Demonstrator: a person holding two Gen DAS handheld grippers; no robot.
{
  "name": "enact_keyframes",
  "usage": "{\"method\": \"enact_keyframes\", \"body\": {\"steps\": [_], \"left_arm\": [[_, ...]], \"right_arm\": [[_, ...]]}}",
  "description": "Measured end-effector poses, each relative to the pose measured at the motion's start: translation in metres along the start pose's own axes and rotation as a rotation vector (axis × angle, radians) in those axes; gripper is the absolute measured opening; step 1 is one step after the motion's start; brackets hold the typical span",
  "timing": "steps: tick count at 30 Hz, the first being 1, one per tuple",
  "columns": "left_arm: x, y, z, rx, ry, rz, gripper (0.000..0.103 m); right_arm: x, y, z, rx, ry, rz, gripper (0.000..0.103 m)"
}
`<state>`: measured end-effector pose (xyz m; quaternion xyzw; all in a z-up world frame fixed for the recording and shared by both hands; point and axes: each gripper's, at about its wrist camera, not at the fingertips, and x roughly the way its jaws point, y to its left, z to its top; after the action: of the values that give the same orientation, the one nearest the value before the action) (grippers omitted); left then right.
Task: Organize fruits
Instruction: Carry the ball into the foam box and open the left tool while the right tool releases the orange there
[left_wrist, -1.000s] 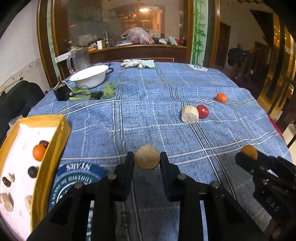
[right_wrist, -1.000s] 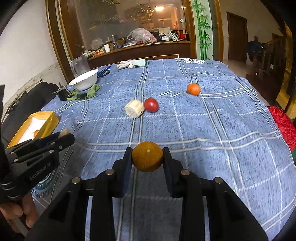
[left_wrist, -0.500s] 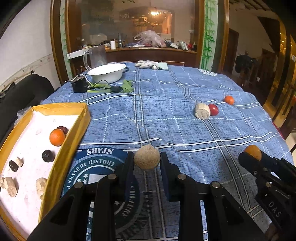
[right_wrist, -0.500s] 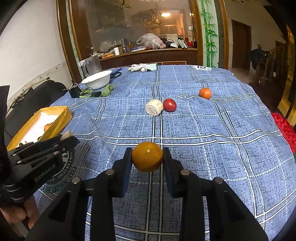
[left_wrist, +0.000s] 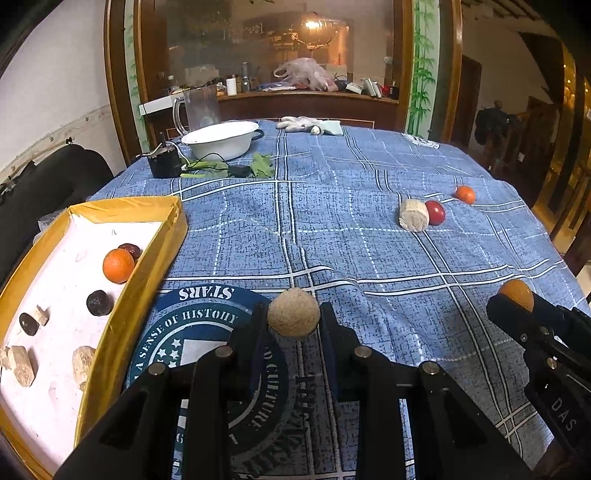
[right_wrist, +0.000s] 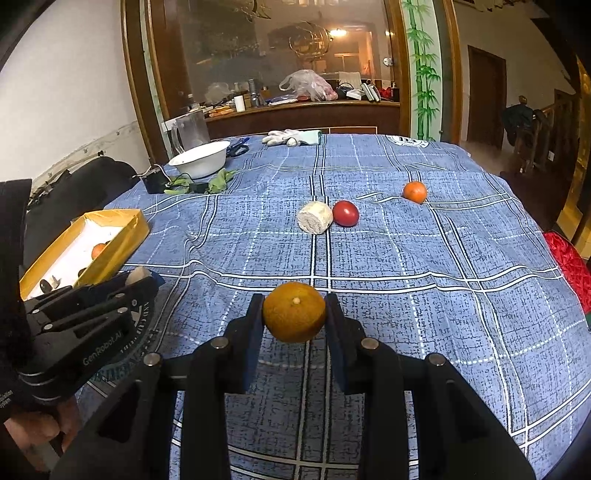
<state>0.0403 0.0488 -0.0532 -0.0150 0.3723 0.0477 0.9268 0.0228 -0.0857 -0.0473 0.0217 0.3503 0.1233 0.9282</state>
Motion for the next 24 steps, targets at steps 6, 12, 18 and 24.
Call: {"method": "enact_keyframes", "body": {"steps": [6, 12, 18, 24], "left_arm": [[-0.0015, -0.0001, -0.0005, 0.002, -0.009, -0.003, 0.027], [-0.0018, 0.0033, -0.0004, -0.013, -0.014, -0.003, 0.027], [-0.0031, 0.0034, -0.0012, -0.015, -0.014, 0.003, 0.027], [-0.0076, 0.0095, -0.0004, -0.029, -0.017, 0.015, 0.027]], "right_arm": [[-0.0001, 0.0001, -0.0007, -0.002, 0.003, -0.001, 0.034], [0.0013, -0.0001, -0.0009, -0.005, 0.011, 0.0, 0.034], [0.0013, 0.0009, -0.0006, -0.011, 0.008, 0.003, 0.034], [0.0006, 0.0037, 0.0001, -0.019, 0.007, 0.014, 0.034]]}}
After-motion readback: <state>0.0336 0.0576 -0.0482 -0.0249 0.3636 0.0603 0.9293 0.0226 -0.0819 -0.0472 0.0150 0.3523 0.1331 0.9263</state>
